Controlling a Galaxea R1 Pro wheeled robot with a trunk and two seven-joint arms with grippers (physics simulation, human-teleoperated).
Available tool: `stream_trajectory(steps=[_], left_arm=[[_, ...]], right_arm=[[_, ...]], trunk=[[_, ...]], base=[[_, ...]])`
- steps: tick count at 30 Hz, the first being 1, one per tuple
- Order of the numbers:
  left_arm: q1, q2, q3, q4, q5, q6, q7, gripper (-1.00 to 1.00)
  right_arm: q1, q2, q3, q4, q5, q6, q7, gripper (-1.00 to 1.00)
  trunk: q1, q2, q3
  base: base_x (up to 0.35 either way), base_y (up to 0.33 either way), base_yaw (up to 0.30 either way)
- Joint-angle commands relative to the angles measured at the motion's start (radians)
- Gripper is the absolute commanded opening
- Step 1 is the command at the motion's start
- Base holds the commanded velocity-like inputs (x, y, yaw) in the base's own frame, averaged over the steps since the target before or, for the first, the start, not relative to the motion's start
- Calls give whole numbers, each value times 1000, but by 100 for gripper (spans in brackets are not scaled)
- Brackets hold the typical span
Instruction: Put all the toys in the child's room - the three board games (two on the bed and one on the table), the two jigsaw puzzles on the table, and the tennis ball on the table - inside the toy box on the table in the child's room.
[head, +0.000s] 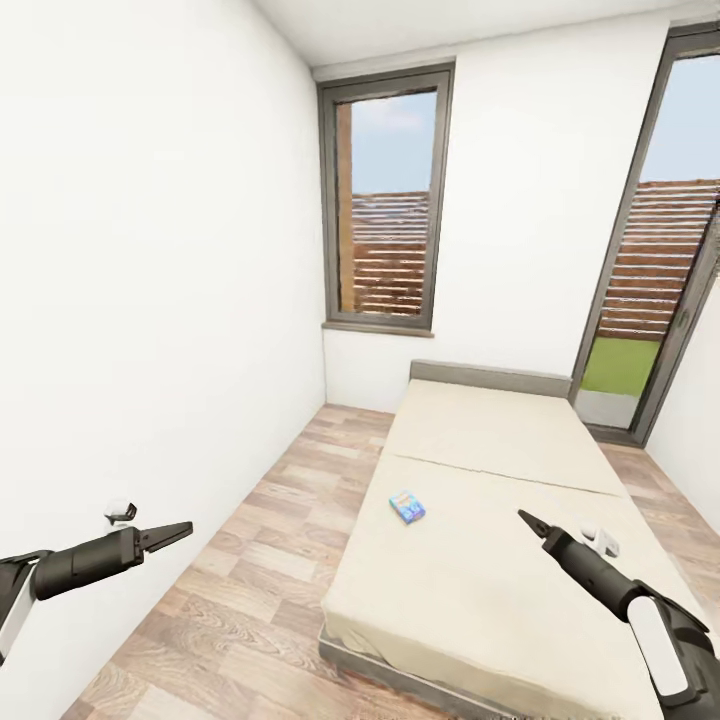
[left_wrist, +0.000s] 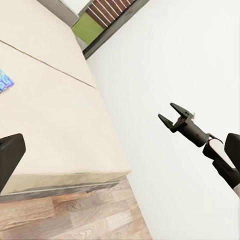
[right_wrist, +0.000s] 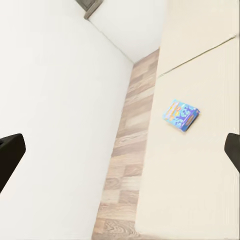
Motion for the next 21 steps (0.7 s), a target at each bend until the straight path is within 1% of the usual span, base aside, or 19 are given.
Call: stream_trajectory(steps=[1,12,21], left_arm=[[0,1,0,0,0,11,-3,100],[0,1,5,0,0,11,-3,100],[0,1,6,0,0,10,-3,100]], right_arm=[[-1,1,-2,5,-7,8,1,100],[0,8,-3,15,-6,3,2,100],[2,10,-4,12,-5,-1,2,100]], trunk=[[0,-1,-2],[0,-1,-15],[0,-1,-18]], base=[[0,0,-193],[0,0,-178],[0,0,-36]])
